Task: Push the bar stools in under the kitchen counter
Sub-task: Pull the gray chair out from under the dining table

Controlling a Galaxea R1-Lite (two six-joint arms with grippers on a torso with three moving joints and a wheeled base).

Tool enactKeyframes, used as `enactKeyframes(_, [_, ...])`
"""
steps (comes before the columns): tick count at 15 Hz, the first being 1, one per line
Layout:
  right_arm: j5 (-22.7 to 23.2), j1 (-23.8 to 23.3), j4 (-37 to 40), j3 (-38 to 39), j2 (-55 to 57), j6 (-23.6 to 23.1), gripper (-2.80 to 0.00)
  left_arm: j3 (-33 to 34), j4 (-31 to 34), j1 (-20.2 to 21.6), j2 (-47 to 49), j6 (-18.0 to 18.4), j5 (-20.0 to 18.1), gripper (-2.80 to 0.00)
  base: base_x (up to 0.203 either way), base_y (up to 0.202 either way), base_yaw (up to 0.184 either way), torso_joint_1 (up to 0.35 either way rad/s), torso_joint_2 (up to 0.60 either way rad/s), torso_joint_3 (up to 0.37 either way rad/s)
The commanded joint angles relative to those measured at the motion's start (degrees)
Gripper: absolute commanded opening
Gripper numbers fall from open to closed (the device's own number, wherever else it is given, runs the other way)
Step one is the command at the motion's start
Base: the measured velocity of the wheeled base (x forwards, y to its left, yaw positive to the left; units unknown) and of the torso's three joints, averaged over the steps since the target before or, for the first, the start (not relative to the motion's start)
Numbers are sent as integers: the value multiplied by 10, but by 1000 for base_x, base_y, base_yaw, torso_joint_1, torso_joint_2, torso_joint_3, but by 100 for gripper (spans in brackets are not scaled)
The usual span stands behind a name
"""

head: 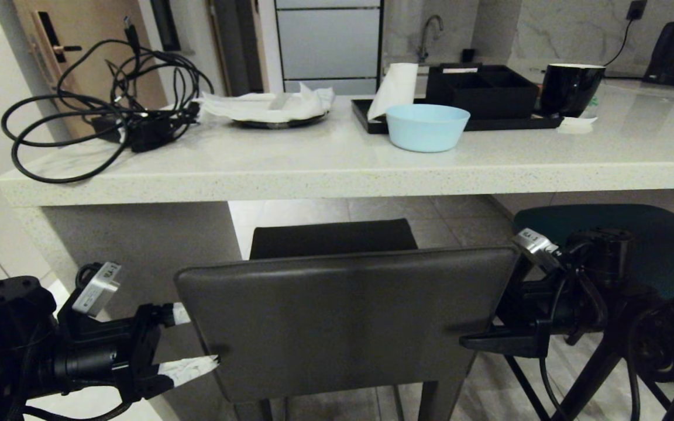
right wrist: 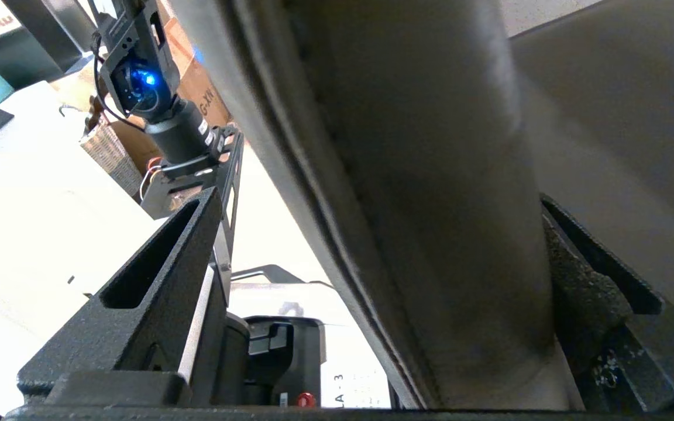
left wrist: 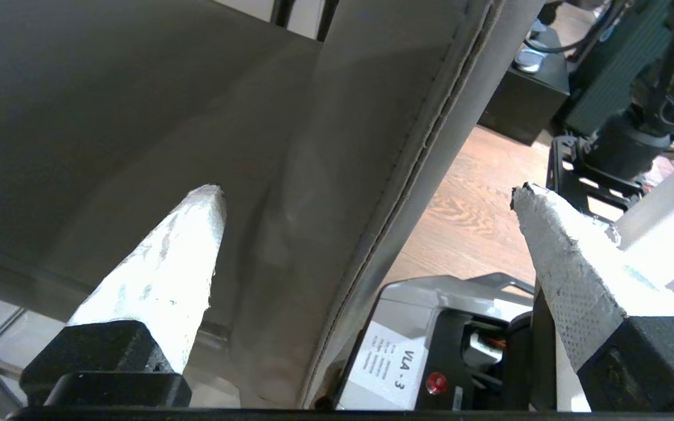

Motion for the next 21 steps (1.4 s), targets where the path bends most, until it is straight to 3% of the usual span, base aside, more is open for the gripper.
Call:
enactKeyframes(1, [-1, 1, -6, 3, 1, -1, 0, 3, -5, 0, 1, 0, -4, 0, 0, 0, 0, 0, 0, 0])
enactKeyframes(18, [-2, 5, -14, -4, 7, 0, 0, 0, -5, -11, 7, 0, 7, 0, 0, 0, 0, 0, 0, 0])
enactKeyframes(21, [-2, 4, -18, -4, 8, 3, 0, -1, -5, -20, 7, -1, 13, 0, -140, 0, 0, 2, 3, 3])
